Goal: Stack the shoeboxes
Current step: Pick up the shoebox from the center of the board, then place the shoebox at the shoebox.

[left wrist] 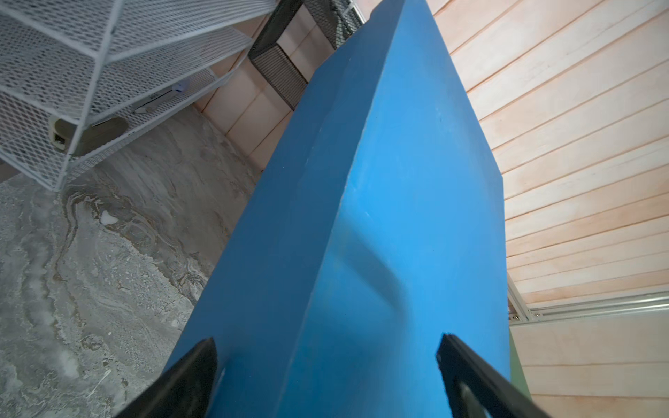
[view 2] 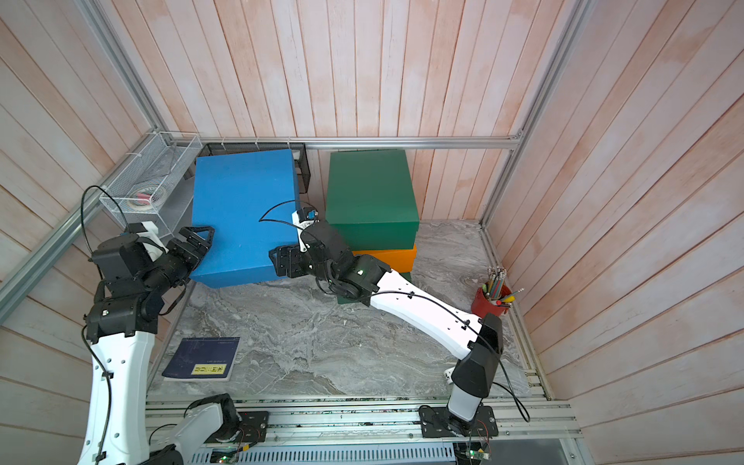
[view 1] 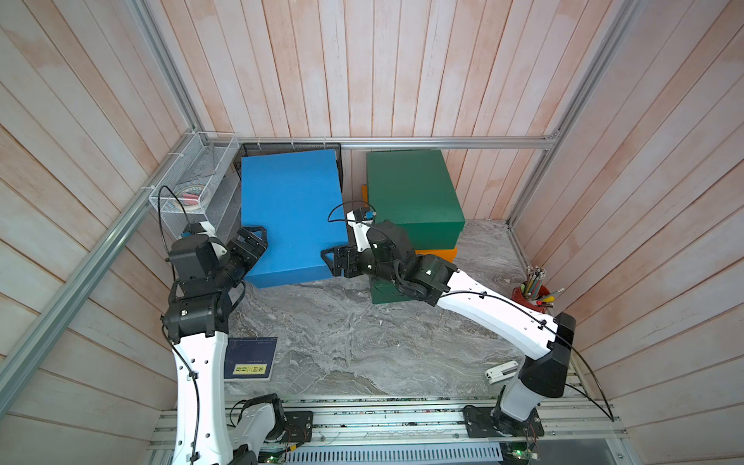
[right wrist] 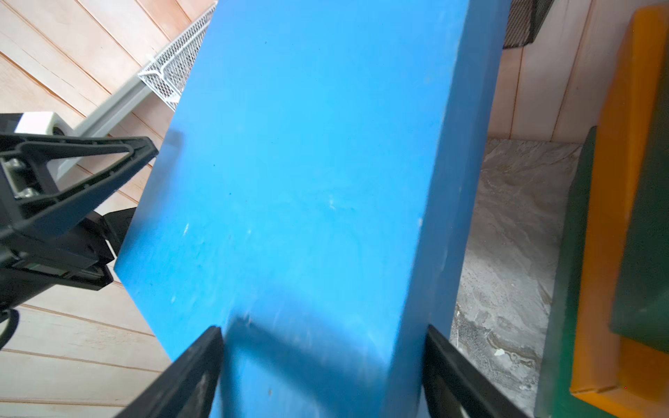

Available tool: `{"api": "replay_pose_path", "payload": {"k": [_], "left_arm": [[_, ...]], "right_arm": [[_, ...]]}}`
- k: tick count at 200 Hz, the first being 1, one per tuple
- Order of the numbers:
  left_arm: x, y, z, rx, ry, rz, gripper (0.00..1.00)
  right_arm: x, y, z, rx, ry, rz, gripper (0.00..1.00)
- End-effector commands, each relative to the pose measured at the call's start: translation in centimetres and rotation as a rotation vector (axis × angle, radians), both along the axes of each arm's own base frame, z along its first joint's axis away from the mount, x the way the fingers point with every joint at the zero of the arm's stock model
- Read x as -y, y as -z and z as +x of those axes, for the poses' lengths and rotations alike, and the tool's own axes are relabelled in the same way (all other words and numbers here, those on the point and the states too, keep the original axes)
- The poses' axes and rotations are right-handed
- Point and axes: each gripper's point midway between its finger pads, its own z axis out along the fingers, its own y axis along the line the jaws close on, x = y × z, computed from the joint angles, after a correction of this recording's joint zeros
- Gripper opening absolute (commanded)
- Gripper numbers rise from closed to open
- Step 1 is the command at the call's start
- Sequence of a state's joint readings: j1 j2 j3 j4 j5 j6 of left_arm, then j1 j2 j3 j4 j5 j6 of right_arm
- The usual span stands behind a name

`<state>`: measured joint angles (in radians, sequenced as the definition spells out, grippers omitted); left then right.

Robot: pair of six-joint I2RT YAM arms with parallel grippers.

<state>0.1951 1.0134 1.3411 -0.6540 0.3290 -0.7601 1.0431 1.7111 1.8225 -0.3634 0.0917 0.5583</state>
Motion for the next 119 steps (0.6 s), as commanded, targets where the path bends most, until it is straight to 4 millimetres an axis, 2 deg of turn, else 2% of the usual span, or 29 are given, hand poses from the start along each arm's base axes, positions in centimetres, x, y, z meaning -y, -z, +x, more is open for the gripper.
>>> {"api": "replay_pose_path", "payload": {"k": [1, 74, 119], "left_arm": [[5.4, -4.6, -0.7, 0.099, 0.202, -0.090, 0.98], [10.4, -9.6, 1.3, 0.166, 0.299, -0.067, 0.98], [15.7, -12.7, 3.6, 0.201, 0.378, -0.055, 0.98]], "right_arm": [[-2.5, -1.2, -4.5, 0.041, -0.168, -0.022, 0.84], [0.4, -6.2, -4.0, 0.128, -0.084, -0.038, 0.84], [2.4, -8.9, -3.4, 0.168, -0.039, -0.045, 0.85]]}}
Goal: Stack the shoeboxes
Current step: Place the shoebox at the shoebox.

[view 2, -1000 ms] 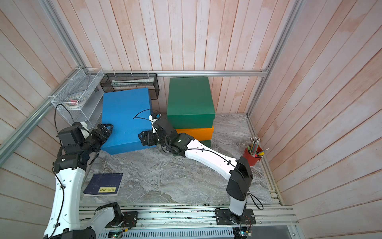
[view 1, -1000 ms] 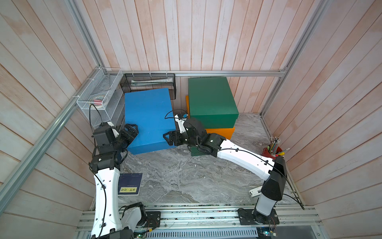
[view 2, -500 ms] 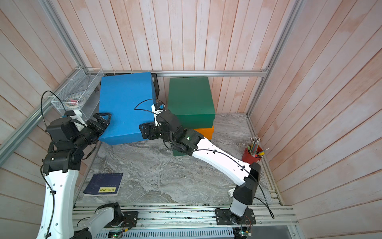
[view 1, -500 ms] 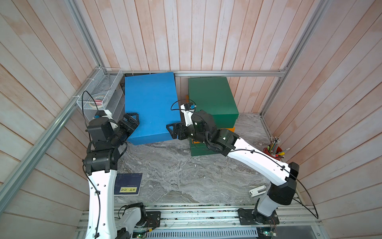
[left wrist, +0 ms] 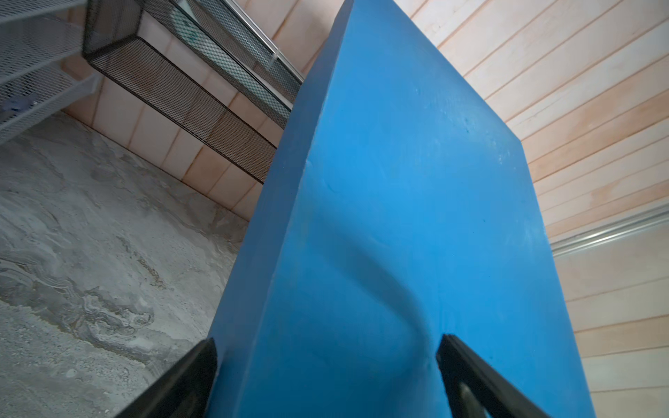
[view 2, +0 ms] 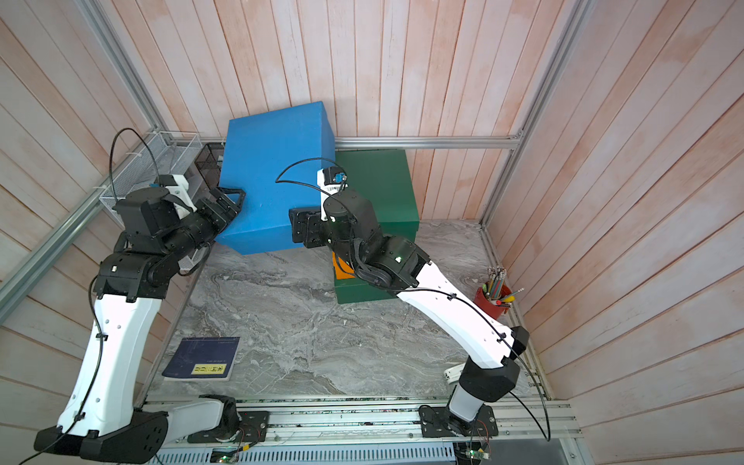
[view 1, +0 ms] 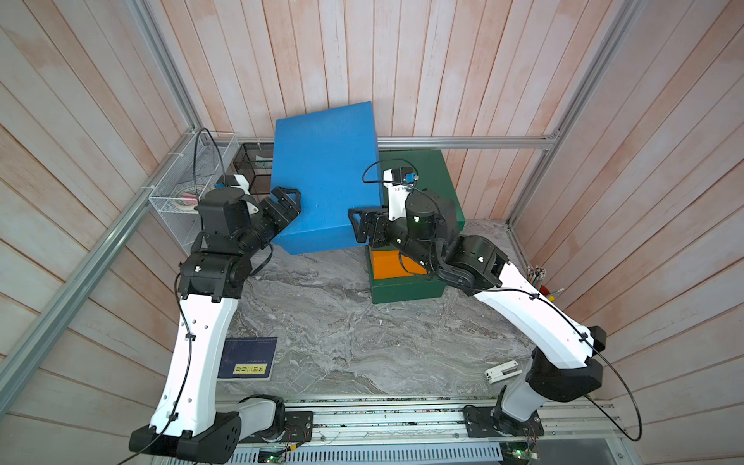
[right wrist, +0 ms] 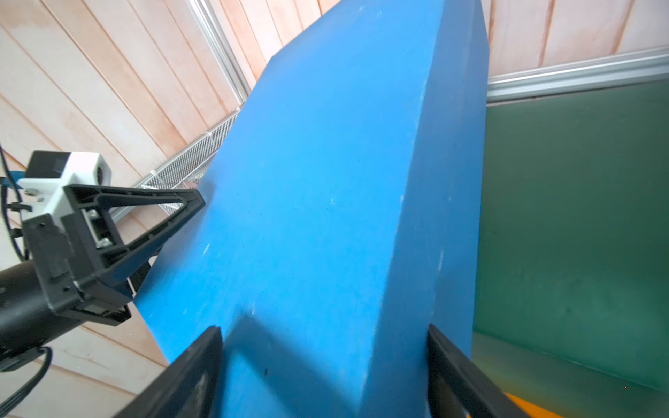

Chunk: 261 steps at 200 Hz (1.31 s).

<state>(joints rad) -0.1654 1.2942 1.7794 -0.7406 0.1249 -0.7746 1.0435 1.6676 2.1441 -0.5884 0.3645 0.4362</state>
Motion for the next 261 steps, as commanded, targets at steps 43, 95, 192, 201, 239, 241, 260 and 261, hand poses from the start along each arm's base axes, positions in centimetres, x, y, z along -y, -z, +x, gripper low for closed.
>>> {"api": "replay_pose_path", "payload": {"k": [43, 95, 192, 201, 239, 241, 260, 261], "left_arm": [[11.4, -8.1, 1.5, 0.175, 0.291, -0.094, 0.98], [16.3, -7.0, 5.2, 0.166, 0.341, -0.084, 0.98], [19.5, -5.9, 7.7, 0.170, 0.367, -0.106, 0.97], [20.0, -5.7, 7.8, 0.167, 0.374, -0.106, 0.97], [21.7, -5.0, 7.4, 0.155, 0.406, -0.107, 0.97], [21.8, -4.9, 7.4, 0.153, 0.408, -0.106, 0.97], [22.4, -4.7, 7.2, 0.153, 0.415, -0.101, 0.97], [22.4, -4.7, 7.2, 0.155, 0.415, -0.101, 0.97]], "right_arm": [[-2.2, 1.0, -2.9, -0.043, -0.218, -0.046, 0.85], [1.8, 2.7, 0.3, -0.082, -0.163, 0.008, 0.85], [10.5, 3.9, 5.5, -0.106, -0.049, 0.102, 0.85], [11.1, 3.9, 6.0, -0.106, -0.038, 0.105, 0.85], [13.6, 3.9, 8.1, -0.110, -0.013, 0.122, 0.85], [13.7, 3.9, 8.3, -0.112, -0.013, 0.123, 0.85], [14.8, 4.4, 9.3, -0.131, -0.003, 0.131, 0.85], [14.8, 4.4, 9.3, -0.130, -0.003, 0.131, 0.85]]}}
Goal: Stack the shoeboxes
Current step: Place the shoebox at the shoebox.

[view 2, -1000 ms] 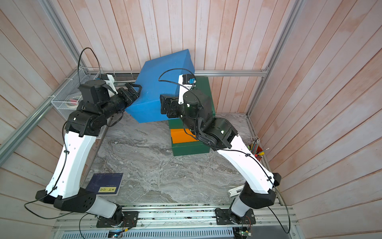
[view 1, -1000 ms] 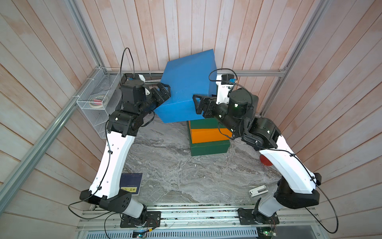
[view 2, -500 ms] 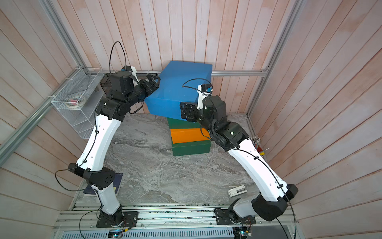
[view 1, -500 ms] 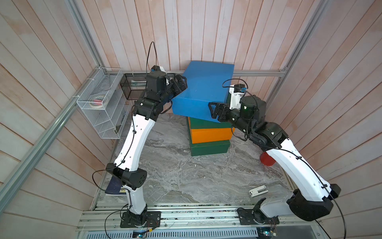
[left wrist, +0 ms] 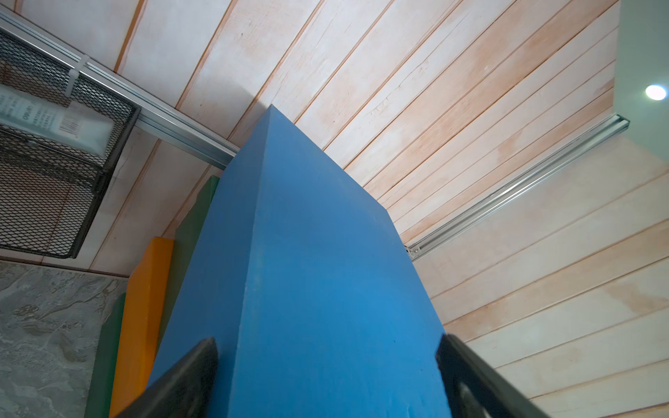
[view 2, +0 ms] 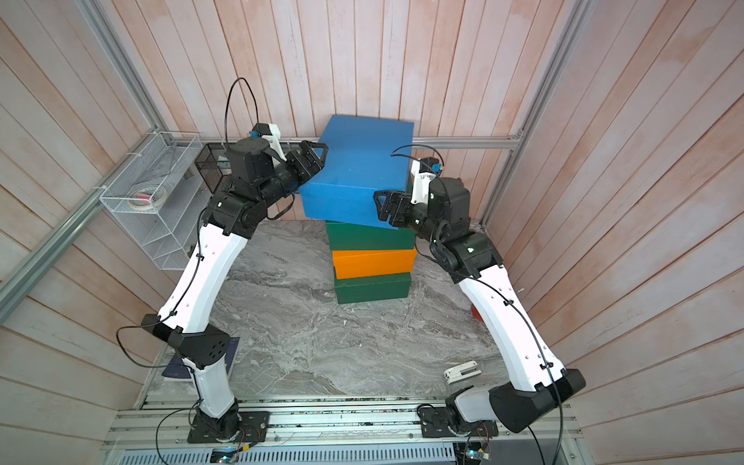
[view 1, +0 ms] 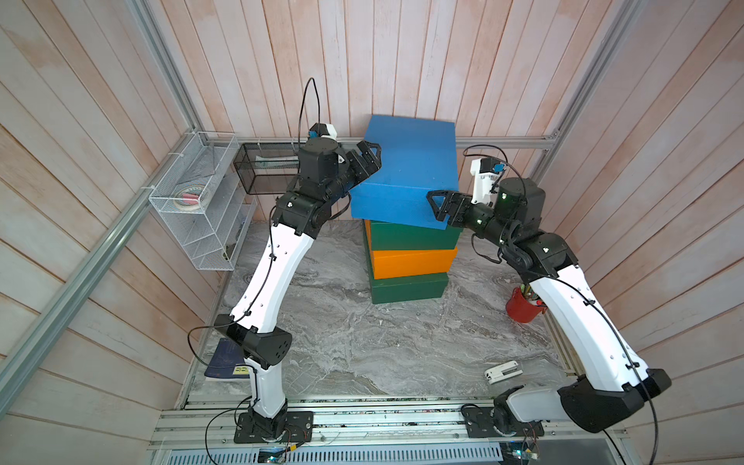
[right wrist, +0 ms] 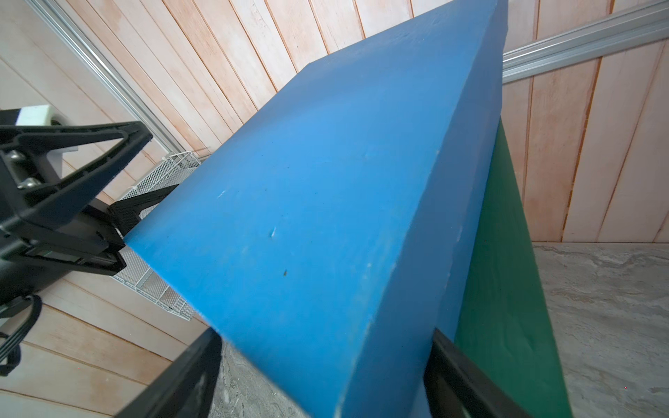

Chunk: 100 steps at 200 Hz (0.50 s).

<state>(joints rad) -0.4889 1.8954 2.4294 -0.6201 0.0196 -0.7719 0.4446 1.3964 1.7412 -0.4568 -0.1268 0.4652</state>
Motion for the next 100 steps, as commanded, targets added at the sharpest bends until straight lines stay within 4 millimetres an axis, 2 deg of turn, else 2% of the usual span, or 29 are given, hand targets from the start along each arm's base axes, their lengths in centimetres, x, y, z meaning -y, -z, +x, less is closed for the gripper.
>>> {"api": "replay_pose_path", "payload": {"k": [1, 56, 83, 100], "left_arm": [[5.5, -0.1, -2.9, -0.014, 0.200, -0.046, 0.98], [7.4, 1.3, -2.9, -0.046, 0.243, -0.052, 0.97], [8.0, 1.9, -3.4, -0.060, 0.254, -0.043, 0.97], [8.2, 2.3, -3.5, -0.072, 0.257, -0.039, 0.97]], "right_arm": [[-2.1, 1.3, 0.7, -0.044, -0.123, 0.048, 0.85], [0.1, 1.3, 2.6, -0.050, -0.087, 0.039, 0.87], [0.4, 1.5, 2.6, -0.054, -0.080, 0.040, 0.87], [0.9, 1.0, 2.3, -0.039, -0.068, 0.042, 0.88]]}}
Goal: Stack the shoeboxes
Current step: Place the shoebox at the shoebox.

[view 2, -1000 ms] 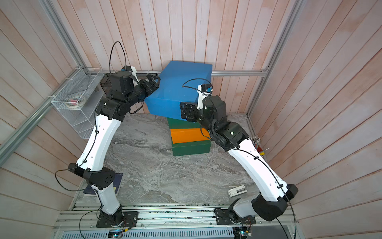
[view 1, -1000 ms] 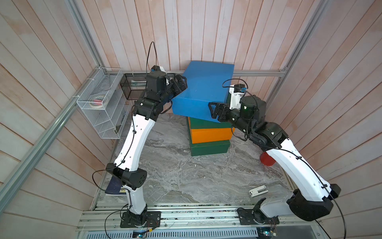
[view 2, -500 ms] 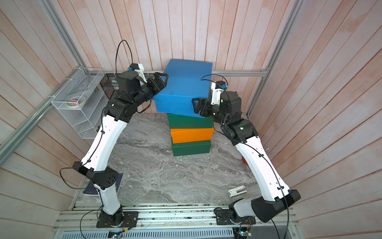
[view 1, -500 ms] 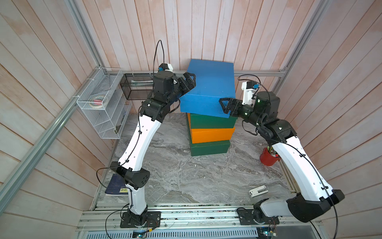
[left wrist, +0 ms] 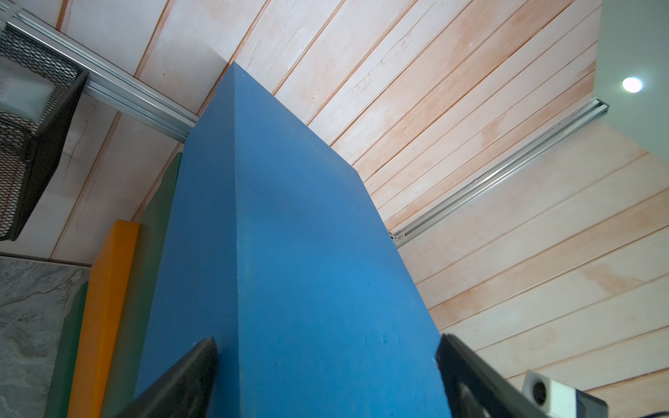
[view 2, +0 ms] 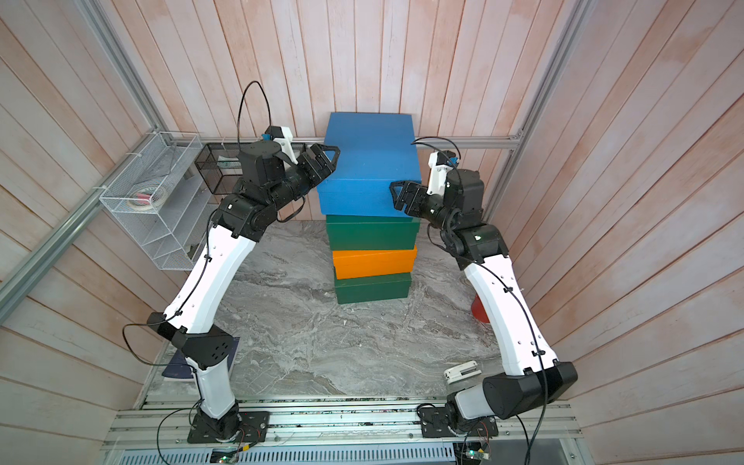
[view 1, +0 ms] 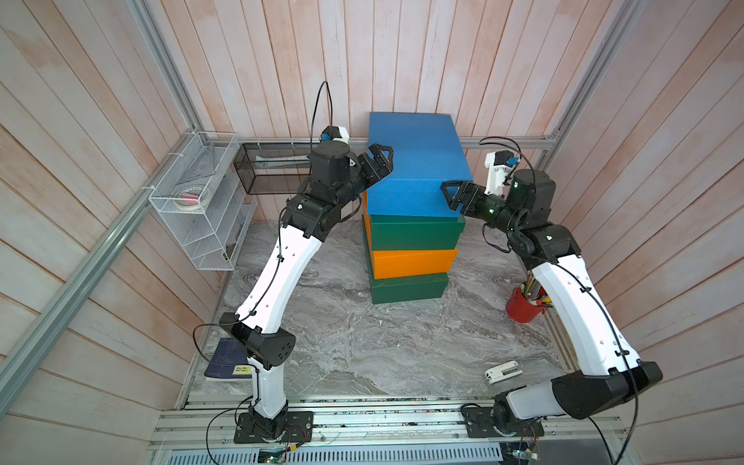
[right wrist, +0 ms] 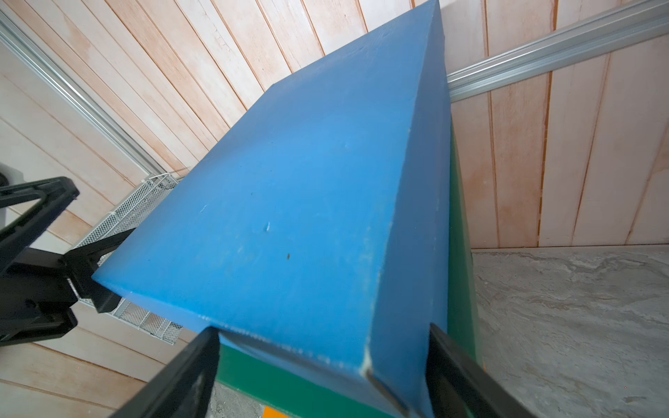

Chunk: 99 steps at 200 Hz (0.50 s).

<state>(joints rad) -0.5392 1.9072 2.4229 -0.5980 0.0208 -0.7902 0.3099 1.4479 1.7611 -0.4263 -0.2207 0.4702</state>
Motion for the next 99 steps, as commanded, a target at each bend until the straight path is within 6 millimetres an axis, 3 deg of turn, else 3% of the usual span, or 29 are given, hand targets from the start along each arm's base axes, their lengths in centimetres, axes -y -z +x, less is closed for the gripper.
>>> {"api": "replay_pose_path", "payload": {"k": [1, 37, 99], "left_arm": [[5.5, 2.0, -2.7, -0.066, 0.207, -0.020, 0.97], [4.9, 2.3, -3.0, -0.076, 0.184, -0.010, 0.98], [2.0, 0.6, -5.0, -0.031, 0.119, 0.001, 0.99]], "right_arm": [[-2.3, 0.5, -1.0, -0.027, -0.111, 0.023, 0.88], [-1.7, -0.6, -2.1, -0.012, -0.106, 0.025, 0.90], [0.6, -1.4, -5.4, 0.027, -0.043, 0.007, 0.93]]}}
